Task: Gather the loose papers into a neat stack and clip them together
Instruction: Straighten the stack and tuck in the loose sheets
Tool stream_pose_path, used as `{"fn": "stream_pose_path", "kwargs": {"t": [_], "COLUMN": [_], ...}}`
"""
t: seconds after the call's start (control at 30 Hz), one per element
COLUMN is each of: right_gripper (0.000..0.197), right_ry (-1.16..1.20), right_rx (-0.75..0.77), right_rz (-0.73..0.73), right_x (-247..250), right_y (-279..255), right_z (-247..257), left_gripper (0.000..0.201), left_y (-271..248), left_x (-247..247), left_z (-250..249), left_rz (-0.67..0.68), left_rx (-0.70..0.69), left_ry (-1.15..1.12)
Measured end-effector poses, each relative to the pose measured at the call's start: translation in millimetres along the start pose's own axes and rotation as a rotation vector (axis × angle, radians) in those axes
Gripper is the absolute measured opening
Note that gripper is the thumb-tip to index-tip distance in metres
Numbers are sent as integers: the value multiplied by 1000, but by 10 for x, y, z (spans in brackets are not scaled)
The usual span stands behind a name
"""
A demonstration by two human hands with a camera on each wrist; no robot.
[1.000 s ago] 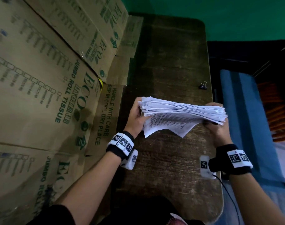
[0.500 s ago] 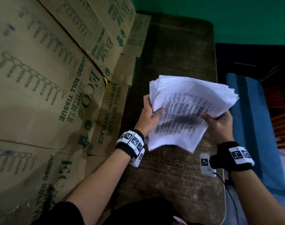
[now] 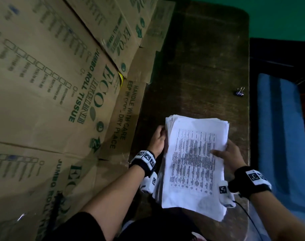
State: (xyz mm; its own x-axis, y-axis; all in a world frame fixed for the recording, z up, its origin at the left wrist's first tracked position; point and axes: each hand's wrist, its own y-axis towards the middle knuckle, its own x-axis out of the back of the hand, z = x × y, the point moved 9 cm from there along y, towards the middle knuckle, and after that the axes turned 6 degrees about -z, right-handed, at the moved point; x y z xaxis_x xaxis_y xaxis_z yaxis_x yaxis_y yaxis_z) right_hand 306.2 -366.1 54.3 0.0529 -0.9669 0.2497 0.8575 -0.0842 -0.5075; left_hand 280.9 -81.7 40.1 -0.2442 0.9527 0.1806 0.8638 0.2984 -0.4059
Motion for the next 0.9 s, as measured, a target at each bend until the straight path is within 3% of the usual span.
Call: {"fn": "stream_pose_path", "kwargs": {"t": [0.2, 0.37, 0.47, 0.5, 0.57, 0.63, 0.7, 0.8, 0.9], "right_gripper": [18, 63, 91, 94, 81, 66, 66, 61, 51], "right_ry": [-261, -650, -989, -1076, -1176, -1222, -1302, -1550, -1725], "right_rx": [-102, -177, -157, -103, 128, 457, 717, 889, 944], "right_rz": [-45, 9, 20, -23, -39, 70, 231, 408, 441], "right_x": [-120, -31, -11, -29, -279, -790, -1303, -1809, -2013], "right_y": [87, 323, 399, 422, 445, 411, 338, 330, 391], "right_z": [-149, -417, -267, -109, 251, 540, 667, 616, 586], "left_gripper": [22, 20, 15, 14, 11, 10, 16, 23, 21], "left_y": [343, 494, 576, 599, 644, 681, 689, 692, 693], "left_x": [-81, -110, -68, -57, -49, -49, -47, -32, -27], "left_z": [441, 484, 516, 513, 492, 458, 441, 408, 436], "left_rz": [9, 50, 40, 37, 41, 51, 51, 42, 54], "left_rx": [128, 122, 144, 151, 148, 146, 160, 137, 190], "left_ry": [214, 326, 350, 353, 378, 376, 334, 330, 330]}}
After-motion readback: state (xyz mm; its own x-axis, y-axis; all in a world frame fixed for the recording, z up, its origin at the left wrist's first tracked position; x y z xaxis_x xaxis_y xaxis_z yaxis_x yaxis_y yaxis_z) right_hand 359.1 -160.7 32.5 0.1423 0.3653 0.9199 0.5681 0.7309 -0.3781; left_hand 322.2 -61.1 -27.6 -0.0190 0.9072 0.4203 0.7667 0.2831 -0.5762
